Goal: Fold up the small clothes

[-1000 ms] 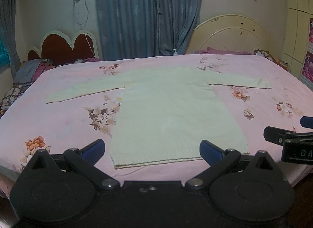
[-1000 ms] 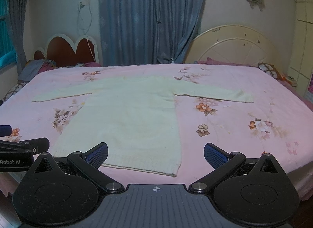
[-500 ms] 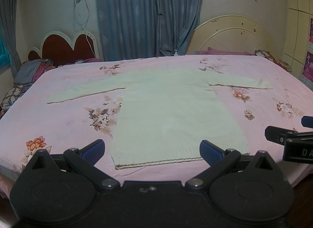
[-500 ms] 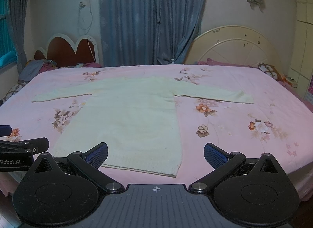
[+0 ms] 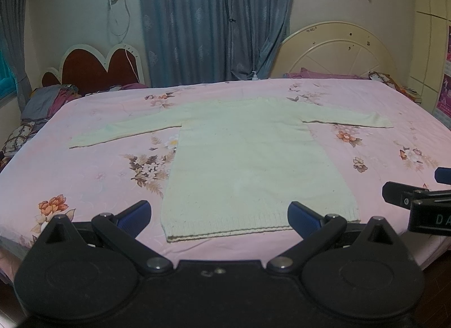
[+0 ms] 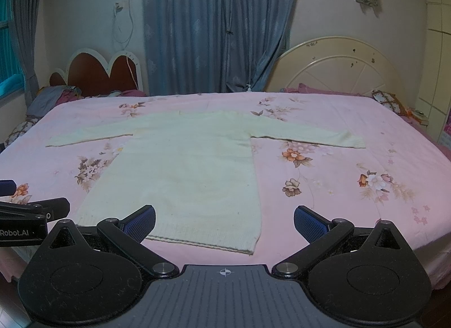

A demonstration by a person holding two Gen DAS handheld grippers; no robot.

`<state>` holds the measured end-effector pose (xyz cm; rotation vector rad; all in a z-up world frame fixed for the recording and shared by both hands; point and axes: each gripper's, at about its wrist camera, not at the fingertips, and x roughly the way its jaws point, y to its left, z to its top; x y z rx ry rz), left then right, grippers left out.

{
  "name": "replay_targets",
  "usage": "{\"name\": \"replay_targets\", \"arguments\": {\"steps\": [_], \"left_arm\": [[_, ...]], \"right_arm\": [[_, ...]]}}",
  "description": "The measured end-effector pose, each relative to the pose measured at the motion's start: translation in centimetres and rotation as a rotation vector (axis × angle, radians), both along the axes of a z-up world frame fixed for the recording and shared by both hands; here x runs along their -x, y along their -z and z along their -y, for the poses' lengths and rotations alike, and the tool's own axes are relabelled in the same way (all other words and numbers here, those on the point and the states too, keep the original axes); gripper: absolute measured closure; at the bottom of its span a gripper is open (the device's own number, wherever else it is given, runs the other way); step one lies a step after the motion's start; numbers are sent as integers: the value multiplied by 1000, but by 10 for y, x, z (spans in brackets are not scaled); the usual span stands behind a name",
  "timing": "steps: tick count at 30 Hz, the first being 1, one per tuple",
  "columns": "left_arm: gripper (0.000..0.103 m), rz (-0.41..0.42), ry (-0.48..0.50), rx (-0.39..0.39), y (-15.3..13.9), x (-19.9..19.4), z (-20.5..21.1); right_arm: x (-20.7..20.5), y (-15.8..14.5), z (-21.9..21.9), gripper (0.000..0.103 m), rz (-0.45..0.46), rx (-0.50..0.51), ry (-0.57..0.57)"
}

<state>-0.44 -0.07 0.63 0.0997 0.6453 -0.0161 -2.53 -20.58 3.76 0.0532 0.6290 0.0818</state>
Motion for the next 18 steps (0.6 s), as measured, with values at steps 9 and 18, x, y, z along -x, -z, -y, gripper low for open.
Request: {"name": "replay_targets", "arguments": {"steps": [9, 18], "left_arm": [[0, 0, -3, -1, 1, 0, -1], [0, -1, -11, 6, 2, 3, -7]], "right_arm": [[0, 0, 0, 0, 0, 2, -1], [1, 0, -2, 0, -1, 7, -7]]}}
